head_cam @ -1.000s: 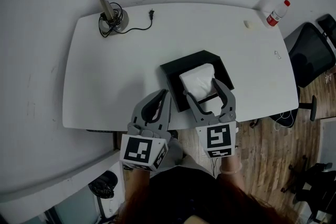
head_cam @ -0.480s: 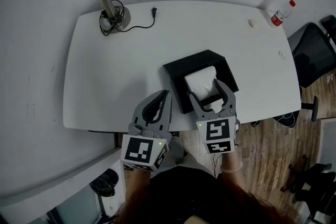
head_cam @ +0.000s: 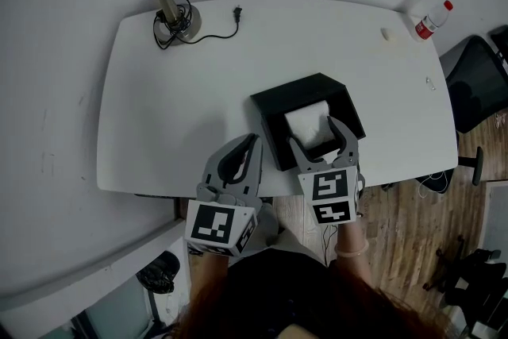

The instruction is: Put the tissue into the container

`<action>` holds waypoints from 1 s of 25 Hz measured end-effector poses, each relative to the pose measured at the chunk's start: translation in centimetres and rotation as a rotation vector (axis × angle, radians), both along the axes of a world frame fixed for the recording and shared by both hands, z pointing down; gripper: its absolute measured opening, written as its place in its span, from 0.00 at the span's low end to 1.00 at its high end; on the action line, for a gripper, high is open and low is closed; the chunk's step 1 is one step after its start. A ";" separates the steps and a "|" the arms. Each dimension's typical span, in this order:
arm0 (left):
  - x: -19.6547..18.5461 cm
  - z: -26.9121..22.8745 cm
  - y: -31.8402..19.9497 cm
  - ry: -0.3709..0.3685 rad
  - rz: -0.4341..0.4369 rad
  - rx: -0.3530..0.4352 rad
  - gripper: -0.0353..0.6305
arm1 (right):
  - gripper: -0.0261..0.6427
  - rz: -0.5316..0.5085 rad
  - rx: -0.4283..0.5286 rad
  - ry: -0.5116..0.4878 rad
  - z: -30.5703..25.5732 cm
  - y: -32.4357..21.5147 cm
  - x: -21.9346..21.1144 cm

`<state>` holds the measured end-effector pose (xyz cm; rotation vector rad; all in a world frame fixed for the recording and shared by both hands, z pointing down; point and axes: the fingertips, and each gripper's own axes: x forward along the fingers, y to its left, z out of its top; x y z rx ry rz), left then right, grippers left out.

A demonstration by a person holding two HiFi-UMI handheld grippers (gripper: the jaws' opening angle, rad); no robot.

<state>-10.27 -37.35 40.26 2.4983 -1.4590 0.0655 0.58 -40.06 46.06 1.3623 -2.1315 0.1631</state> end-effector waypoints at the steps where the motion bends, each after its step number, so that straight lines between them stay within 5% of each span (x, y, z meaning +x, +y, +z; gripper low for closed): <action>1: -0.1 0.1 0.1 -0.002 -0.002 -0.002 0.11 | 0.55 0.003 0.002 0.002 0.0 -0.1 0.0; 17: -0.2 -2.1 2.8 -0.030 -0.034 0.050 0.11 | 0.55 0.015 0.157 -0.107 -4.3 2.3 0.3; 20: 0.2 -2.7 3.9 -0.034 -0.031 0.065 0.11 | 0.40 0.031 0.192 -0.134 -5.5 3.4 0.8; 25: 1.0 -3.9 6.3 -0.036 -0.029 0.095 0.11 | 0.38 0.022 0.220 -0.167 -7.1 5.8 1.3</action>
